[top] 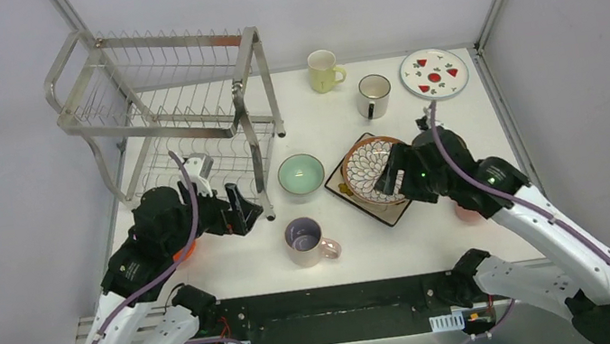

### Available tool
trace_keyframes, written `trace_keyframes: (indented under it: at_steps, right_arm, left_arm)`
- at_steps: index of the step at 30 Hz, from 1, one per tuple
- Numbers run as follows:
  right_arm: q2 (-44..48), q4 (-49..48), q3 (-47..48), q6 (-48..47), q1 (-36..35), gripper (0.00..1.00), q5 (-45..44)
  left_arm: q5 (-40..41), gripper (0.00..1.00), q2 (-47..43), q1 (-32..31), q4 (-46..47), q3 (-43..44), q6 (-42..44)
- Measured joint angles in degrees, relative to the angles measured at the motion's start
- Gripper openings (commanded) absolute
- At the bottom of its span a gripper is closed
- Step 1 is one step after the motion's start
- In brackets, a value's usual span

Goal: Load the mixed dishes into the dish rack
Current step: Pick up the plate at the center of the board.

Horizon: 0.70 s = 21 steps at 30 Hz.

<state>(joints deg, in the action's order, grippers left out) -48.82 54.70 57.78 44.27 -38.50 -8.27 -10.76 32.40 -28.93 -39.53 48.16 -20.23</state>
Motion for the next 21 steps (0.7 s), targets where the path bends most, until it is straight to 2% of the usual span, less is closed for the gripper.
trace_keyframes:
  at_steps: [5, 11, 21]
  right_arm:
    - [-6.6, -5.3, -2.3, 0.8, -0.3, 0.63, 7.4]
    - [-13.1, -12.0, -2.6, 0.2, -4.1, 0.60, 11.9]
    - [-25.0, -18.7, 1.9, -7.3, -16.8, 0.56, 9.5]
  left_arm:
    - [0.0, 0.98, 0.0, 0.0, -0.2, -1.4, 0.6]
    - [0.3, 0.98, -1.8, 0.0, -0.7, -2.3, 3.3]
    - [4.6, 0.98, -8.3, 0.0, -1.2, -2.5, 4.8]
